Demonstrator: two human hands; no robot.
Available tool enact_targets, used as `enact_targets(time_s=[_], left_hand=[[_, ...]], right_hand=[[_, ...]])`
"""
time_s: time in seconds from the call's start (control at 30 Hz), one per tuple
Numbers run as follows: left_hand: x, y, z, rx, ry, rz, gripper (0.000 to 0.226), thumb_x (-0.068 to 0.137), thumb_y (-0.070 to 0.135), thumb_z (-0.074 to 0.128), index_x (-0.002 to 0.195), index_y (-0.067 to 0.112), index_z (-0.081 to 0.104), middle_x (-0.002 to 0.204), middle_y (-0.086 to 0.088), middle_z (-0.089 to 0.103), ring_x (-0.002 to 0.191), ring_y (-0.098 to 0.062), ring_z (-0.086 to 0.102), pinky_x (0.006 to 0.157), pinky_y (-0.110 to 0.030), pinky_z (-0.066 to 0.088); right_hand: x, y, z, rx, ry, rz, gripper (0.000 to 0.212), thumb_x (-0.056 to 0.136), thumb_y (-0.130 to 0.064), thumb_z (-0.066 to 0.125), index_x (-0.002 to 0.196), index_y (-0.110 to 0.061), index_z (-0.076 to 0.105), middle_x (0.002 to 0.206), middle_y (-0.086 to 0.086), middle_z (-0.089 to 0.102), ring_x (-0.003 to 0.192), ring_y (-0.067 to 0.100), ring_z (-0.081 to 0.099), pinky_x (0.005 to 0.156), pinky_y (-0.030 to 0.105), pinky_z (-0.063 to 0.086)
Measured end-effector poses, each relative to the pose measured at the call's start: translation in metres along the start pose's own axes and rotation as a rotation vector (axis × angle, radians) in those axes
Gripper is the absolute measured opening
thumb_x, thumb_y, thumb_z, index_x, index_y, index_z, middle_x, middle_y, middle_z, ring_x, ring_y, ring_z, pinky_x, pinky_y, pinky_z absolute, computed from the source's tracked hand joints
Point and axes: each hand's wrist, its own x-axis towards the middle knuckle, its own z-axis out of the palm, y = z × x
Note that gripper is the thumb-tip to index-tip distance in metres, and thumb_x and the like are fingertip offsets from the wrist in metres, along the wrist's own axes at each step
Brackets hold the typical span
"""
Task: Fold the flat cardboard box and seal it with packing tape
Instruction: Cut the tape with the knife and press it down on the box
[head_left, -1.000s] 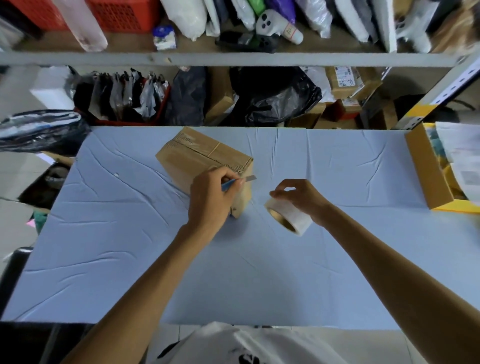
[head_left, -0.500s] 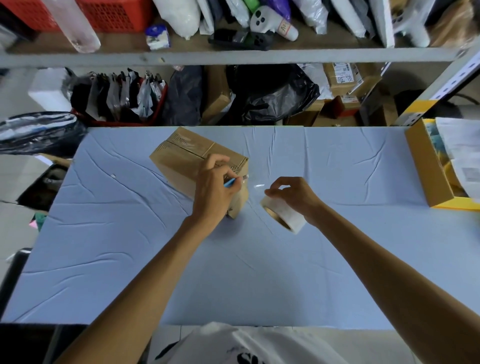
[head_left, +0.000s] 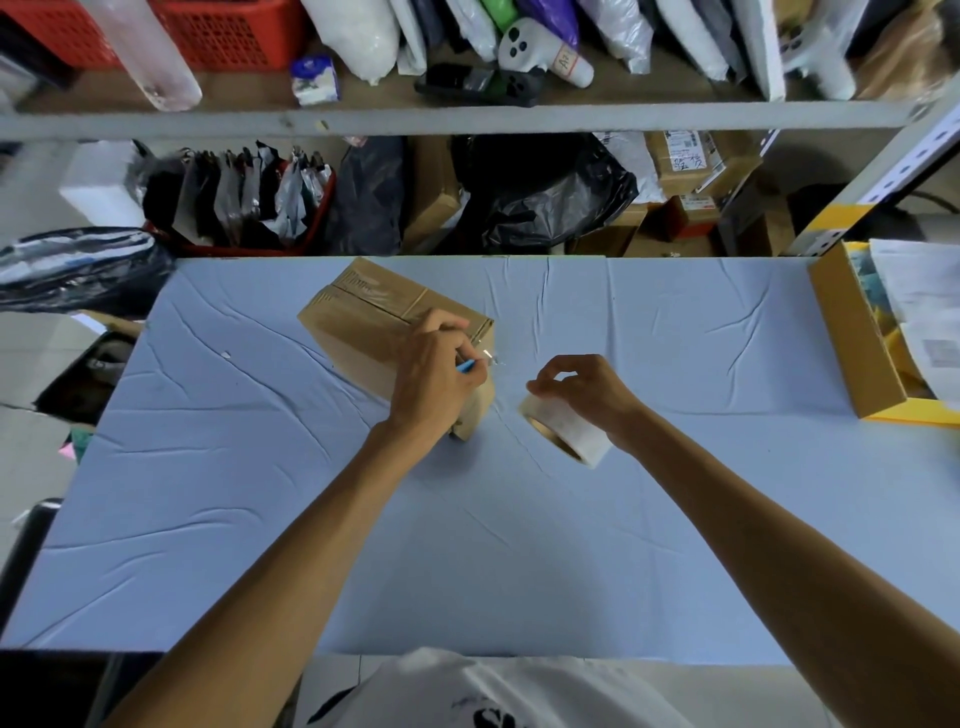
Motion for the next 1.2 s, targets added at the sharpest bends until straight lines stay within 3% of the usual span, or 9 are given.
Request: enact_targets(time_s=[0.2,0.33,0.4,0.53,0.7,0.8,0.93,1.07,1.2], left_hand=[[0.004,0.005,0.002,0.031,-0.034,-0.006,0.019,0.073,0.001,0.074,0.061,0.009,0.062,0.114,-0.007,0.059,0.099,-0.019,0.058,0.075,-0.023,0.044],[0.01,0.004,0.002,0.088,-0.102,-0.022,0.032,0.07,0.001,0.077,0.054,0.015,0.055,0.116,-0.004,0.053,0.105,-0.02,0.053,0.091,-0.043,0.047],[0.008,-0.001,0.006,0.113,-0.152,-0.005,0.028,0.069,0.002,0.079,0.053,0.011,0.058,0.119,-0.003,0.05,0.108,-0.021,0.051,0.093,-0.049,0.044],[0.005,-0.004,0.004,0.052,-0.156,-0.011,0.013,0.073,0.003,0.076,0.064,0.002,0.068,0.121,-0.005,0.051,0.106,-0.02,0.054,0.091,-0.043,0.045],[0.008,-0.002,0.004,0.035,-0.116,-0.045,0.022,0.073,0.003,0.076,0.058,0.011,0.062,0.116,-0.004,0.051,0.101,-0.018,0.055,0.099,-0.054,0.04],[0.009,-0.003,0.002,0.071,-0.124,-0.044,0.021,0.072,0.006,0.077,0.058,0.013,0.062,0.116,-0.002,0.051,0.1,-0.018,0.055,0.102,-0.056,0.032],[0.007,-0.012,0.002,0.027,-0.165,-0.018,0.018,0.069,0.008,0.078,0.059,0.012,0.064,0.116,0.0,0.049,0.101,-0.019,0.056,0.095,-0.062,0.038],[0.005,-0.014,0.003,0.027,-0.176,-0.016,0.017,0.068,0.006,0.078,0.059,0.011,0.064,0.118,-0.001,0.048,0.102,-0.021,0.056,0.096,-0.065,0.038],[0.006,-0.011,0.001,0.043,-0.181,-0.016,0.02,0.068,0.007,0.079,0.058,0.014,0.062,0.118,-0.001,0.049,0.1,-0.022,0.057,0.095,-0.062,0.039]], right_hand=[[0.001,0.0,0.001,-0.027,-0.006,-0.016,0.014,0.082,-0.024,0.073,0.08,-0.01,0.069,0.063,-0.01,0.056,0.061,0.008,0.048,0.06,0.019,0.034],[0.001,-0.003,0.001,-0.037,-0.034,-0.027,0.013,0.081,-0.022,0.073,0.076,-0.011,0.068,0.063,-0.005,0.055,0.061,0.01,0.047,0.059,0.019,0.034],[0.0,-0.003,-0.004,-0.054,-0.054,-0.009,0.013,0.082,-0.022,0.073,0.077,-0.011,0.068,0.067,-0.001,0.057,0.063,0.012,0.05,0.06,0.02,0.035],[-0.001,0.002,-0.011,-0.127,-0.066,-0.001,0.018,0.083,-0.029,0.071,0.081,-0.011,0.069,0.069,0.001,0.055,0.063,0.012,0.047,0.057,0.02,0.033],[0.009,0.012,-0.008,-0.276,-0.029,-0.01,0.01,0.081,-0.031,0.071,0.074,-0.022,0.069,0.076,-0.003,0.062,0.071,0.013,0.055,0.062,0.024,0.039],[0.007,0.033,-0.017,-0.496,-0.024,0.052,0.017,0.078,-0.04,0.068,0.066,-0.029,0.062,0.063,-0.008,0.053,0.067,0.017,0.052,0.065,0.029,0.038],[-0.003,0.051,-0.031,-0.485,0.008,0.101,0.028,0.08,-0.054,0.064,0.073,-0.027,0.064,0.058,-0.007,0.048,0.061,0.013,0.049,0.057,0.028,0.031],[-0.004,0.058,-0.022,-0.627,0.145,0.074,0.016,0.081,-0.04,0.059,0.079,-0.024,0.061,0.082,0.003,0.062,0.083,0.029,0.059,0.069,0.03,0.037],[-0.005,0.061,-0.014,-0.858,0.029,-0.099,0.014,0.086,-0.037,0.054,0.084,-0.025,0.048,0.073,0.0,0.058,0.071,0.027,0.053,0.064,0.03,0.034]])
